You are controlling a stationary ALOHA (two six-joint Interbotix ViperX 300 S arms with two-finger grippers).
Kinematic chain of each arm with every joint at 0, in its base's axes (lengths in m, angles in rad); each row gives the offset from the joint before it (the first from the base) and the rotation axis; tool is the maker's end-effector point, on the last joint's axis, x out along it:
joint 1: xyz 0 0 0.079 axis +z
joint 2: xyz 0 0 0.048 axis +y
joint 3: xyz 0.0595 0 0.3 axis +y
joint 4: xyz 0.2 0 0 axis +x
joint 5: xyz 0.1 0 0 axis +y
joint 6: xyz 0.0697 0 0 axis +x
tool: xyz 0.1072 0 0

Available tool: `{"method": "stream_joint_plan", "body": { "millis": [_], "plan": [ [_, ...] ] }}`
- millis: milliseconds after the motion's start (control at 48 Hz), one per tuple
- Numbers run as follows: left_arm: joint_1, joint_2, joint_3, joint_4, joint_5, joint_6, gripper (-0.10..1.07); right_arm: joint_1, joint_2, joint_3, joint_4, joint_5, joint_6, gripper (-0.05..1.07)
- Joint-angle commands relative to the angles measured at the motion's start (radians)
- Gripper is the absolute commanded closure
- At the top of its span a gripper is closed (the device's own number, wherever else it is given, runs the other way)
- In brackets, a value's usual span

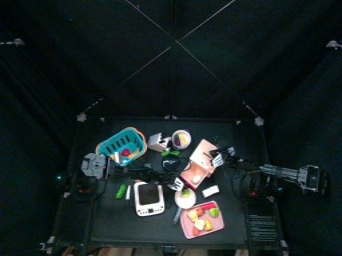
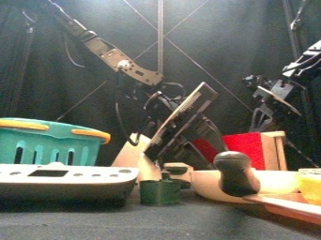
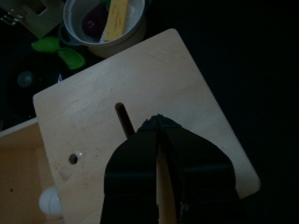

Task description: Open drawer

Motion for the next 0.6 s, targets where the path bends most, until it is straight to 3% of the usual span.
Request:
{"method": "stream_joint_plan", "body": {
  "millis": [0,292,583],
  "plan": [
    [0.003,-0.029,-0.020,0.002,-0.020,0.006,0.40,-0.002,0.015,0.018,0.009,0.005,0.000,0.78],
    [0.011,-0.041,-0.020,0.043,-0.023,0.006,0.11,-0.002,0.015,0.017,0.009,0.006,0.000,0.78],
    [0.011,-0.075,-0.011,0.101,-0.048,0.011,0.08,0.000,0.015,0.017,0.009,0.005,-0.003,0.78]
  ]
}}
